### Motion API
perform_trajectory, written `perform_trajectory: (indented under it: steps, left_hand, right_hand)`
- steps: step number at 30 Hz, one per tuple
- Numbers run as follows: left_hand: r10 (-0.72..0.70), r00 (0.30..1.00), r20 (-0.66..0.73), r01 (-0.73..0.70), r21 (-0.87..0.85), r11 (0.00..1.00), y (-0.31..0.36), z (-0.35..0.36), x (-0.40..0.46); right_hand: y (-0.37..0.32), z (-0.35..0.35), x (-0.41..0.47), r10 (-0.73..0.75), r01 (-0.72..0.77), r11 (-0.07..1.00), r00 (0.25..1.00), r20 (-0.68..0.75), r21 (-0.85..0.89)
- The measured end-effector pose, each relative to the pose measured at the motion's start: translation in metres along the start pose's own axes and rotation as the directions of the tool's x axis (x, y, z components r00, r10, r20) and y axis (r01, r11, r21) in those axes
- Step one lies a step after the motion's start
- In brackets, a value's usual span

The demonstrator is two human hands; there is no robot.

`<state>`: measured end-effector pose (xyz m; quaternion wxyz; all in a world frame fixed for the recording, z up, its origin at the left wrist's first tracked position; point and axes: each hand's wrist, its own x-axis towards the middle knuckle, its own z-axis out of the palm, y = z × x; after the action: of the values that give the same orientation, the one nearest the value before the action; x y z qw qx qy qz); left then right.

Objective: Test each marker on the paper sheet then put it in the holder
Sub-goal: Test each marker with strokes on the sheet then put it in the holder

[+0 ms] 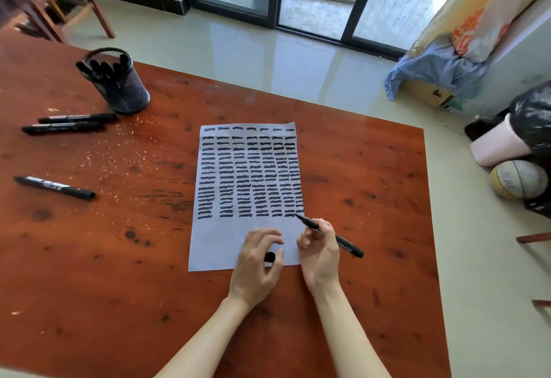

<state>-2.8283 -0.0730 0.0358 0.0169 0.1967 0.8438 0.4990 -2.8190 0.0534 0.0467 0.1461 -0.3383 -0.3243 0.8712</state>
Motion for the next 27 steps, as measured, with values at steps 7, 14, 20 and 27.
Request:
perform_trajectory:
  steps: [7, 14, 20, 27]
  left_hand:
    - [-0.157, 0.988, -0.013, 0.156, -0.058, 0.986, 0.026, -0.036, -0.002]
    - [-0.281, 0.943, 0.180, 0.298, -0.073, 0.952, 0.069, -0.080, -0.010]
    - [0.008, 0.991, 0.136, -0.011, 0.022, 1.000, 0.105, -0.105, -0.029]
    - [0.058, 0.990, 0.125, -0.047, -0.083, 0.995, 0.145, -0.108, -0.041]
  right_hand:
    - [-0.003, 0.008, -0.002, 0.050, -0.051, 0.999, 0.998, -0.038, -0.015]
    - [-0.023, 0.023, -0.023, 0.114, -0.113, 0.993, 0.993, 0.026, -0.033]
    - [-0.078, 0.034, -0.095, 0.008, 0.003, 0.999, 0.952, 0.305, -0.038]
    - [-0.111, 0.023, -0.145, -0.170, 0.274, 0.935, 0.906, 0.389, -0.228]
